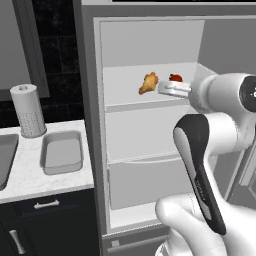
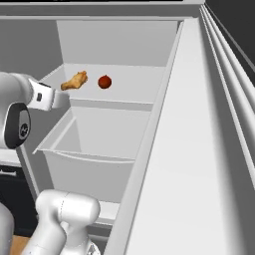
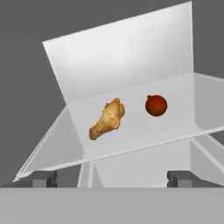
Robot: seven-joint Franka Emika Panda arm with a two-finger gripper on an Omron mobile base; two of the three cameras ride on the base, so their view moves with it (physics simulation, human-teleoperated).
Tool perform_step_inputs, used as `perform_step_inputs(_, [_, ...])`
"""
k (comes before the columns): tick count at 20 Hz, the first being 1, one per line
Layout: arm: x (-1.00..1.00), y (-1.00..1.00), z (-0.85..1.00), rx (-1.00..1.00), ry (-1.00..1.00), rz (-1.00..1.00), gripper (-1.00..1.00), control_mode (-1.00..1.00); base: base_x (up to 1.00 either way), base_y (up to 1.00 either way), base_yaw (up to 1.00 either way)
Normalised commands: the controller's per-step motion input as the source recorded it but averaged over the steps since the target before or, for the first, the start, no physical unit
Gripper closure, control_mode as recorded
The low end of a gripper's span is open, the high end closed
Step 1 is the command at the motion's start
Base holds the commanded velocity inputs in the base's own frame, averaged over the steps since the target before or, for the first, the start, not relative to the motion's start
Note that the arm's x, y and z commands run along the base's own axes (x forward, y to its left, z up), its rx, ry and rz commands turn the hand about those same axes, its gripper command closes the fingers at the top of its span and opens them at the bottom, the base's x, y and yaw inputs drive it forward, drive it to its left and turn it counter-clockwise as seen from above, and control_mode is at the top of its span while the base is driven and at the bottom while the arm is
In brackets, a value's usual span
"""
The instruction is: Place one tomato and one chicken drumstick in each tupperware on the nearby counter, to pack two identical lunches.
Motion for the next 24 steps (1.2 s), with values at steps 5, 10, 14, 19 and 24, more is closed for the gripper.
perform_step_inputs(5, [0.53,0.0,-0.22,-0.03,-0.01,0.0,-1.0,-1.0,0.0,0.0,0.0])
perform_step_inputs(10, [0.71,0.02,-0.46,-0.11,0.03,0.0,-1.0,-1.0,0.0,0.0,0.0])
perform_step_inputs(14, [0.67,0.07,-0.03,-0.08,0.0,0.0,-1.0,-1.0,0.0,0.0,0.0])
perform_step_inputs(19, [0.54,0.09,0.01,-0.02,0.06,0.0,-1.0,-1.0,0.0,0.0,0.0])
perform_step_inputs(24, [0.47,0.06,0.04,0.0,0.14,0.05,-1.0,-1.0,0.0,0.0,0.0])
